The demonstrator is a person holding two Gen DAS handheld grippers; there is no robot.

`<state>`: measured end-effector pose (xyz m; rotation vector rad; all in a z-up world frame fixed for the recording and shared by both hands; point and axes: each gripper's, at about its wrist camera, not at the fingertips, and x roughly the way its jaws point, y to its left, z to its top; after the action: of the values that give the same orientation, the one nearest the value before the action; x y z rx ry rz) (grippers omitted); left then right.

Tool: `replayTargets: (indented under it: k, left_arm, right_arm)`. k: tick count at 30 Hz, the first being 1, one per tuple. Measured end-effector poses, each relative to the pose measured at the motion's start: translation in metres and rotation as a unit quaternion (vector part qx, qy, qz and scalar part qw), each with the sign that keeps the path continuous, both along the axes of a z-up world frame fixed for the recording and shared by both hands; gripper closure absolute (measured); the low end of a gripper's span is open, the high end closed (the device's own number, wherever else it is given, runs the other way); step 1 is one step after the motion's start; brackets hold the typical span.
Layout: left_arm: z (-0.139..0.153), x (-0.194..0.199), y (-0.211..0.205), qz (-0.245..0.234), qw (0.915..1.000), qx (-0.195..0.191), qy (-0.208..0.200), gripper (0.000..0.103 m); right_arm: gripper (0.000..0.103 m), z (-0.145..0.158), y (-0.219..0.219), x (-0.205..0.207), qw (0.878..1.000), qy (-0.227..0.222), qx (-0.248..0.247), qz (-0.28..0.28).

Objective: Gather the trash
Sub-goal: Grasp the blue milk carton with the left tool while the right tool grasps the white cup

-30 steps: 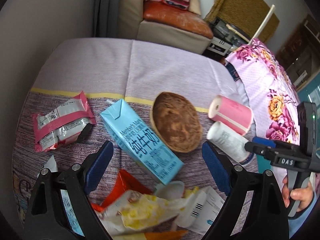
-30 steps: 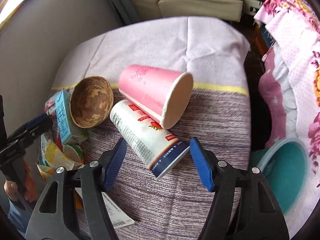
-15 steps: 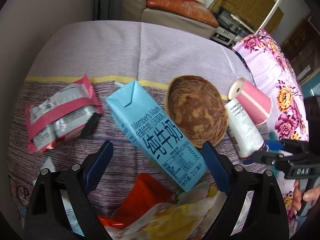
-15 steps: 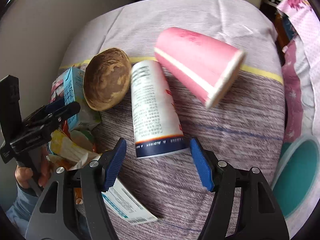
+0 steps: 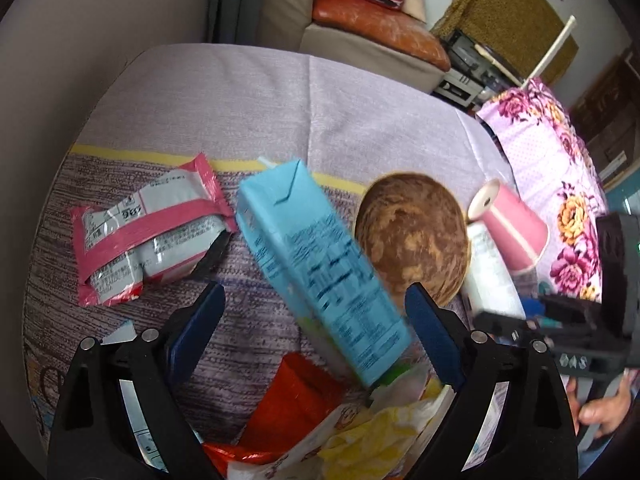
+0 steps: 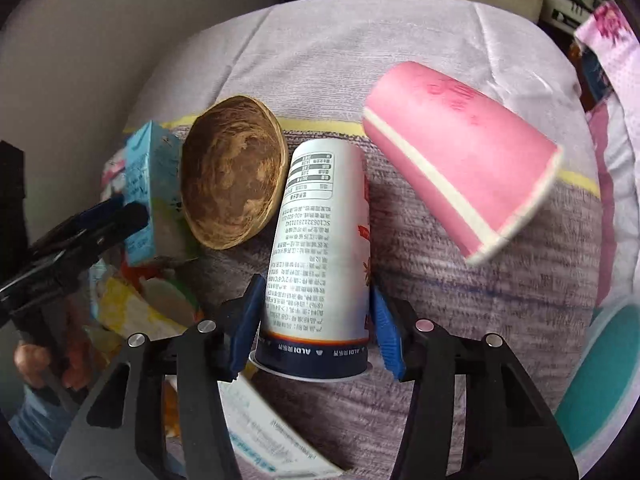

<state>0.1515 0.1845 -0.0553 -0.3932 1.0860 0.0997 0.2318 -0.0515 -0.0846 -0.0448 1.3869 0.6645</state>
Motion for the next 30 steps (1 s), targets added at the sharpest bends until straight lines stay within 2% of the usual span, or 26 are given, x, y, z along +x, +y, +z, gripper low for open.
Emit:
replayTargets:
  k: [1,2,3,5,6,11,14,16,18,20,23,26,30]
  left_arm:
    - [0.001,0.002,0.0,0.006,1.0,-0.001,-0.003,0.012]
    - [0.001,0.005,0.0,0.01,0.9999,0.0,-0.005,0.017]
    - [0.001,0.009,-0.002,0.011,0.9999,0.005,-0.004,0.03]
    - [-0.002,0.014,-0.003,0.011,0.9999,0.0,0.004,0.048]
    - [-0.003,0.015,-0.003,0.014,0.9999,-0.005,0.004,0.048]
    - [-0.001,0.014,-0.008,0.008,0.9998,0.017,0.0,0.045]
    - [-0.011,0.022,-0.014,0.005,0.9994,0.024,0.024,0.042]
    - [-0.012,0.021,-0.016,0.009,0.9993,0.029,0.021,0.045]
    - [-0.009,0.018,-0.016,0.01,0.9992,0.036,0.018,0.062]
    - [-0.003,0.014,-0.016,0.009,0.9992,0.036,0.014,0.065]
    - [0.014,0.006,-0.018,0.009,0.9985,0.054,-0.009,0.065]
    - [0.034,-0.003,-0.02,0.007,0.9979,0.048,-0.044,0.065]
    - [0.063,-0.015,-0.029,-0.005,0.9956,0.044,-0.082,0.065]
  right_arm:
    - [0.054,0.003,-0.005,-0.002,1.0,-0.003,0.003,-0.004]
    - [0.054,0.005,-0.01,-0.004,1.0,-0.004,0.006,-0.007]
    - [0.054,0.007,-0.013,-0.005,1.0,-0.003,0.009,-0.009]
    - [0.054,0.01,-0.021,-0.008,1.0,-0.004,0.015,-0.012]
    - [0.054,0.011,-0.023,-0.01,1.0,-0.005,0.016,-0.012]
    - [0.054,0.012,-0.039,-0.015,0.999,0.002,0.035,-0.019]
    - [0.054,0.007,-0.051,-0.016,0.999,0.01,0.042,-0.026]
    - [0.054,0.005,-0.054,-0.02,0.999,0.011,0.044,-0.028]
    - [0.054,0.001,-0.055,-0.023,0.999,0.013,0.042,-0.028]
    - [0.054,-0.005,-0.05,-0.027,0.999,0.018,0.037,-0.028]
    - [0.054,-0.009,-0.054,-0.031,0.998,0.02,0.041,-0.033]
    - [0.054,-0.006,-0.054,-0.034,0.998,0.017,0.047,-0.04]
    - [0.055,0.012,-0.065,-0.042,0.994,0.013,0.09,-0.055]
